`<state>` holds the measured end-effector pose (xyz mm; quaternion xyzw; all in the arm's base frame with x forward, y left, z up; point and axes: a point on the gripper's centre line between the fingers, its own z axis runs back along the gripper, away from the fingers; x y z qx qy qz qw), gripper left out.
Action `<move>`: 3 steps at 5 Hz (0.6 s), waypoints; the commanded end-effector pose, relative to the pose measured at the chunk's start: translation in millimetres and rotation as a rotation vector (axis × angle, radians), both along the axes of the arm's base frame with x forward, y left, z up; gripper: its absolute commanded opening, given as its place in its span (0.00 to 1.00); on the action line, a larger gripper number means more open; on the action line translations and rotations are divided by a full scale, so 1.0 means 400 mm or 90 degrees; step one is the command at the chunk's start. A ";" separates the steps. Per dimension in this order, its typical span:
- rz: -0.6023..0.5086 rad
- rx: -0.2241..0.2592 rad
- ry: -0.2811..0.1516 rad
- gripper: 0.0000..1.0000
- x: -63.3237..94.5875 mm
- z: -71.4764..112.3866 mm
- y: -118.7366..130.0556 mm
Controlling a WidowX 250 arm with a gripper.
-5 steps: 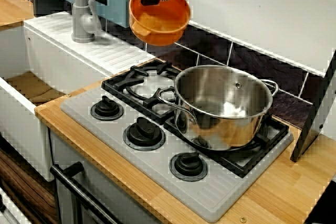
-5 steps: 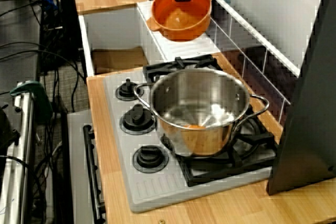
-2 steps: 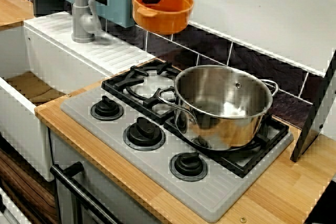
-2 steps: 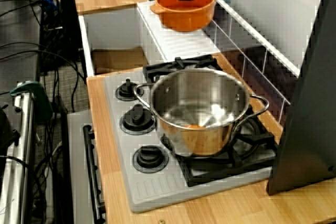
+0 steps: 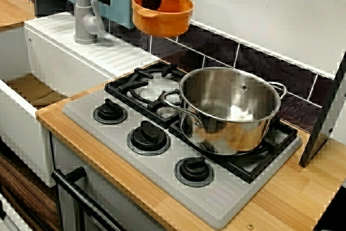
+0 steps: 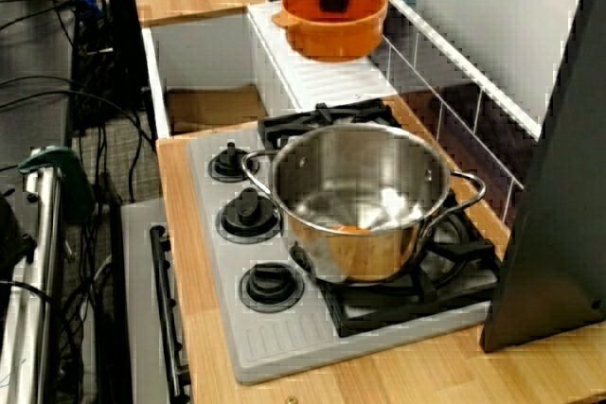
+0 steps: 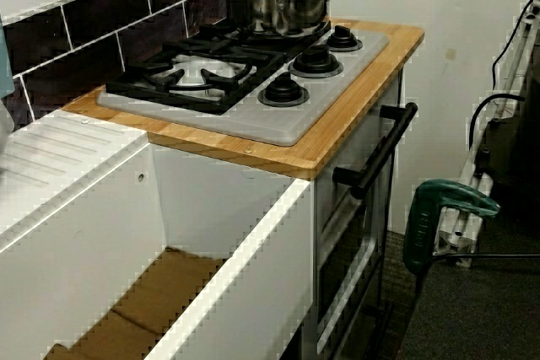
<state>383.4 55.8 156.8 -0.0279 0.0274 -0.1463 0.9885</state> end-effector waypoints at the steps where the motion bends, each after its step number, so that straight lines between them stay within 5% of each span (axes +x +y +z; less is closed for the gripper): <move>1: -0.022 0.015 -0.020 0.00 -0.035 -0.007 -0.006; 3: -0.022 0.014 -0.027 0.00 -0.062 -0.039 -0.041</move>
